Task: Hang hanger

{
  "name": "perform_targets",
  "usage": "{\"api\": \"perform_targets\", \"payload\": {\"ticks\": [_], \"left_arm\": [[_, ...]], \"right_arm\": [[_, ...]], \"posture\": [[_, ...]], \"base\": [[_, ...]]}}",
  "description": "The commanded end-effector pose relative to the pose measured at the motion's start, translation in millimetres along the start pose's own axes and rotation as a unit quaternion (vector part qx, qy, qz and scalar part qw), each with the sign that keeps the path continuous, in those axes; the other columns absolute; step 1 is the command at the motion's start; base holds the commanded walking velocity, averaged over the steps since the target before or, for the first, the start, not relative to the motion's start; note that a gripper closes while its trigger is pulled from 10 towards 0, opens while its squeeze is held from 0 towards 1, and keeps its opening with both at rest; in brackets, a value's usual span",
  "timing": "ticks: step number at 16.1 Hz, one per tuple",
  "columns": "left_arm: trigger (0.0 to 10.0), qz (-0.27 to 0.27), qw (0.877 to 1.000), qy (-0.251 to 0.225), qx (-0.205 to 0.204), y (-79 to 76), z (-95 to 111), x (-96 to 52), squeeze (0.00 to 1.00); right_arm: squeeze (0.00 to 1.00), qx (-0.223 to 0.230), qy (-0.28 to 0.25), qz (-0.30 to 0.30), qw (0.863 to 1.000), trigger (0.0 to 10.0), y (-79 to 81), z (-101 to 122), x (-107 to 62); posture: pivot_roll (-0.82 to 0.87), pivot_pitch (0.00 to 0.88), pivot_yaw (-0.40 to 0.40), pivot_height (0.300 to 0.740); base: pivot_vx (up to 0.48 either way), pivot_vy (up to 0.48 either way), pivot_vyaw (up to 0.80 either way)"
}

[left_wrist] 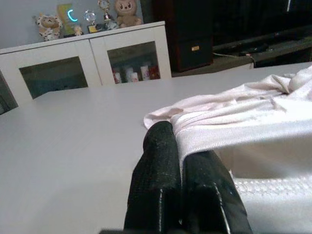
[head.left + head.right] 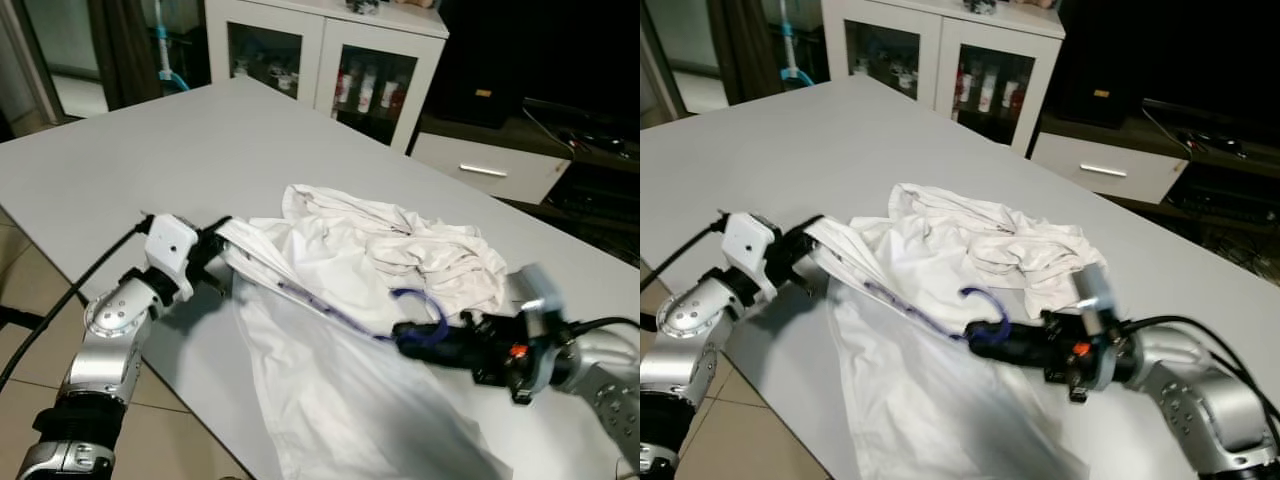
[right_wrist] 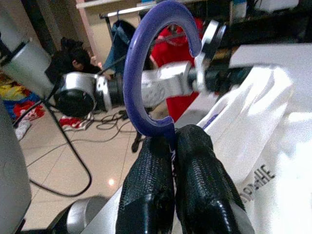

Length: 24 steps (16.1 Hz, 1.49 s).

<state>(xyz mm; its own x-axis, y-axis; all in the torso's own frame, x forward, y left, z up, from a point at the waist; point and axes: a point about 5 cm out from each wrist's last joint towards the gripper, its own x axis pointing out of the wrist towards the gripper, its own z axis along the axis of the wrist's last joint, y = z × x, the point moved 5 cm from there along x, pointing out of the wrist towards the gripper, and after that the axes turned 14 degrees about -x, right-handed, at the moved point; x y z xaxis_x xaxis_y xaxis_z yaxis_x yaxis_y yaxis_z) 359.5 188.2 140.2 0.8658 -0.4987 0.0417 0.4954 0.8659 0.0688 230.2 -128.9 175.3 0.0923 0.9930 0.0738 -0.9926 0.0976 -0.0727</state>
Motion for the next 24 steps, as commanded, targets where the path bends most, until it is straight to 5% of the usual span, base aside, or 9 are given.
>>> {"api": "perform_targets", "payload": {"ticks": [1, 5, 9, 14, 17, 21, 24], "left_arm": [[0.0, -0.004, 1.0, 0.013, -0.002, -2.9, -9, -1.8, 0.0], [0.0, -0.012, 1.0, 0.027, -0.01, -10.4, -21, -8.7, 0.0], [0.0, -0.023, 0.999, 0.026, -0.022, -23.3, -27, -5.1, 0.0], [0.0, -0.032, 0.999, 0.007, -0.018, -34.6, -21, 9.2, 0.0], [0.0, -0.029, 1.0, -0.001, -0.005, -31.0, -15, 12.5, 0.0], [0.0, 0.009, 1.0, -0.021, 0.017, -1.3, 6, 15.2, 0.0], [0.0, 0.02, 0.996, -0.085, 0.01, -1.5, 39, 25.7, 0.0]], "right_arm": [[0.0, -0.017, -0.007, -0.01, 1.0, 0.0, -5.7, 11, -5.9], [0.0, -0.041, 0.019, -0.066, 0.997, 0.0, -24.7, 7, -14.0], [0.0, -0.041, -0.047, 0.007, 0.998, 0.0, -1.7, 37, 1.7], [0.0, -0.031, -0.095, 0.01, 0.995, 0.0, -3.1, 57, 1.2], [0.0, -0.022, -0.089, 0.018, 0.996, 0.0, 0.6, 53, -0.3], [0.0, -0.016, -0.091, 0.022, 0.995, 0.0, 1.1, 55, -1.9], [0.0, -0.005, -0.039, 0.023, 0.999, 0.0, 3.7, 31, -0.6]], "posture": [[0.1, 0.006, -0.097, 0.74], [0.1, 0.01, -0.095, 0.74], [0.1, 0.012, -0.095, 0.74], [0.1, 0.011, -0.101, 0.74], [0.1, 0.011, -0.104, 0.74], [0.1, 0.009, -0.11, 0.74], [0.1, 0.01, -0.114, 0.74]], "base": [[0.0, 0.0, 0.0], [0.0, 0.0, 0.0], [0.0, 0.0, 0.0], [0.0, 0.0, 0.0], [0.0, 0.0, 0.0], [0.0, 0.0, 0.0], [0.0, 0.0, 0.0]]}}
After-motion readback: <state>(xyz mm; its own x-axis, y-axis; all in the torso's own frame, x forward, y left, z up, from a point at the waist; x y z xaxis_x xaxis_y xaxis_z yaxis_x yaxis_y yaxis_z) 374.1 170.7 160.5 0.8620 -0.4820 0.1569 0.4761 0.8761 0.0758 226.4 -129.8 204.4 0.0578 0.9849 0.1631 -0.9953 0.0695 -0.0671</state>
